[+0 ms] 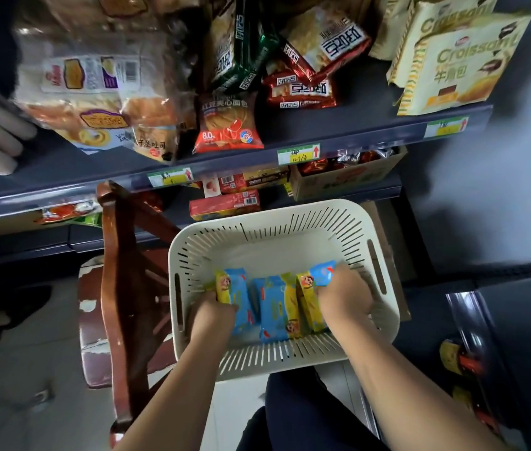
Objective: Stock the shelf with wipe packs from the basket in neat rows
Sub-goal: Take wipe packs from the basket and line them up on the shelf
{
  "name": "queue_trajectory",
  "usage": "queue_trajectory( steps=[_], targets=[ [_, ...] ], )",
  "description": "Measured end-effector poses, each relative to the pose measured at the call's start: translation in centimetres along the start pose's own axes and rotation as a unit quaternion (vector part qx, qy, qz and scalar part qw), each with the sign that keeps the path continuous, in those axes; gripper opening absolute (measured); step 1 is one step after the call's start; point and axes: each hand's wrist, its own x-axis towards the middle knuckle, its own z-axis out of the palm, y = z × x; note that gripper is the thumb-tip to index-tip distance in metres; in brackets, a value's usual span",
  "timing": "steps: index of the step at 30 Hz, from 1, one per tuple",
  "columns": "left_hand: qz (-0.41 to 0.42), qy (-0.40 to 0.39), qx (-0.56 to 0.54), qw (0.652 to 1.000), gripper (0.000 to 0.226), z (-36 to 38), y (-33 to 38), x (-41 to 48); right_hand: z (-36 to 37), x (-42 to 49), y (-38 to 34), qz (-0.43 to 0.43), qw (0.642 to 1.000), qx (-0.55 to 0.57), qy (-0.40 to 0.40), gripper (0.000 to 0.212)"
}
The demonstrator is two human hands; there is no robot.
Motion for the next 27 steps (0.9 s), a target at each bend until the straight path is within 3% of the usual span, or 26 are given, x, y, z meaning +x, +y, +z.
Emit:
queue_trajectory(
  steps=[3, 7, 14, 20, 25, 27],
  targets=[
    [0.019, 0.003, -0.079, 0.997, 0.023, -1.5, 0.2, -0.8, -0.4, -0.4, 0.8, -0.042, 0.998, 0.04, 0.001, 0.024],
    [0.04, -0.058, -0.245, 0.967, 0.025, -3.6, 1.3, -3.4, -3.5, -2.3, 1.8, -0.074, 0.984, 0.162, 0.015, 0.011],
    [0.206, -0.161, -0.335, 0.905, 0.025, -7.7, 2.8, -10.9, -13.4, -7.2, 3.9, -0.141, 0.937, 0.31, 0.079, 0.018],
    [0.313, -0.278, -0.425, 0.803, 0.038, -9.7, 2.1, -20.5, -22.7, -17.3, 7.5, -0.221, 0.888, 0.366, 0.167, 0.022],
    [0.371, -0.334, -0.468, 0.729, 0.032, -9.2, 1.2, -29.7, -27.8, -29.3, 14.1, -0.248, 0.846, 0.353, 0.314, 0.028],
    [0.406, -0.34, -0.47, 0.706, 0.026, -8.3, 1.3, -33.8, -28.7, -34.0, 17.3, -0.247, 0.822, 0.338, 0.386, 0.041]
  ],
)
